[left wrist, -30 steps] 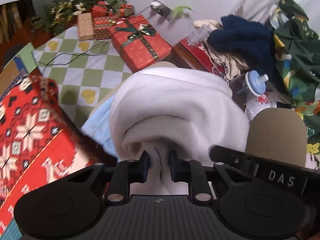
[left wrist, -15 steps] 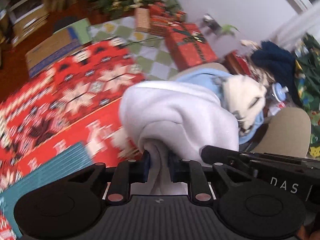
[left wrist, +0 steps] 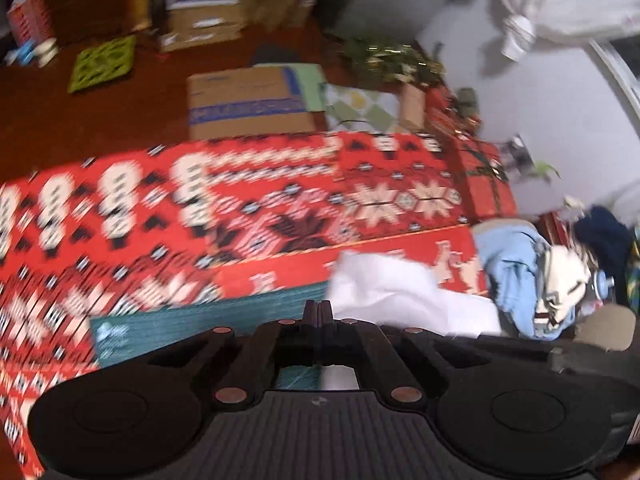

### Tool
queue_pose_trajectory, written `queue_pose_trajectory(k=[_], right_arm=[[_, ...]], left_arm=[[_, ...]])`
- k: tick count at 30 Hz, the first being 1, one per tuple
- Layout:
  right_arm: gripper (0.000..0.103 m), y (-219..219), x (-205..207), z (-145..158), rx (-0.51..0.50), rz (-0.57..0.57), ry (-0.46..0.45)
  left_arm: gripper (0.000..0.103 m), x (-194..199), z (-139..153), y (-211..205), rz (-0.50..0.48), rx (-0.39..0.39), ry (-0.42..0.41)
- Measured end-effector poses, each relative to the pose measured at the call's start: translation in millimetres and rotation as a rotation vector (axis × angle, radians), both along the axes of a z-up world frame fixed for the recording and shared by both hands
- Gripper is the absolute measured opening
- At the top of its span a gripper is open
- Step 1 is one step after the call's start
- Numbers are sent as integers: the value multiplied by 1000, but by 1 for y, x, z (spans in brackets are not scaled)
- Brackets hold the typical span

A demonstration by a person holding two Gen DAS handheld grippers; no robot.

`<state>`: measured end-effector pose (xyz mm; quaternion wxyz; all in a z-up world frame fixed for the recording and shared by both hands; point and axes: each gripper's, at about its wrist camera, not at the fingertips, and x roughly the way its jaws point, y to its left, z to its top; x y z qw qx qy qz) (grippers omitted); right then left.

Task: Fold clothes
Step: 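Lift the white sweatshirt with both grippers and carry it onto the red blanket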

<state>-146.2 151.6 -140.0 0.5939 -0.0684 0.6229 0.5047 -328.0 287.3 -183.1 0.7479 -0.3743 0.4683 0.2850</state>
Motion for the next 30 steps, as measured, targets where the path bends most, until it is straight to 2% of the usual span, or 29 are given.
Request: queue_pose_trajectory(k=[4, 7, 9, 11, 13, 15, 16, 17, 20, 22, 24, 26, 30], right_arm=[[0, 28, -53, 12, -1, 81, -81], [3, 24, -62, 9, -23, 86, -89], [10, 14, -55, -1, -48, 70, -101], [17, 4, -49, -12, -73, 53, -114], [24, -10, -38, -19, -93, 33, -137], [36, -24, -23, -29, -107, 14, -165], [39, -34, -13, -30, -111, 5, -178], [45, -41, -5, -36, -115, 0, -187], [63, -67, 26, -48, -128, -26, -213], [71, -81, 46, -56, -133, -44, -229], [85, -96, 66, -65, -135, -65, -247], [90, -112, 87, -73, -122, -88, -264], [94, -123, 114, -100, -138, -73, -281]], left_arm=[[3, -37, -14, 9, 41, -70, -2], [6, -40, -25, 3, 40, -110, -4], [13, -36, -30, -2, 30, -133, -6], [33, -28, -35, -10, 17, -144, -7], [45, -12, -39, -19, 3, -145, -15], [55, 3, -45, -29, -6, -153, -16], [65, 11, -48, -34, -10, -157, -16], [69, 19, -53, -39, -10, -164, -19], [70, 45, -70, -57, -23, -191, 0], [70, 60, -83, -68, -22, -207, 27], [70, 74, -98, -79, -16, -217, 54], [70, 83, -113, -89, -2, -236, 76], [70, 96, -140, -108, 24, -273, 115]])
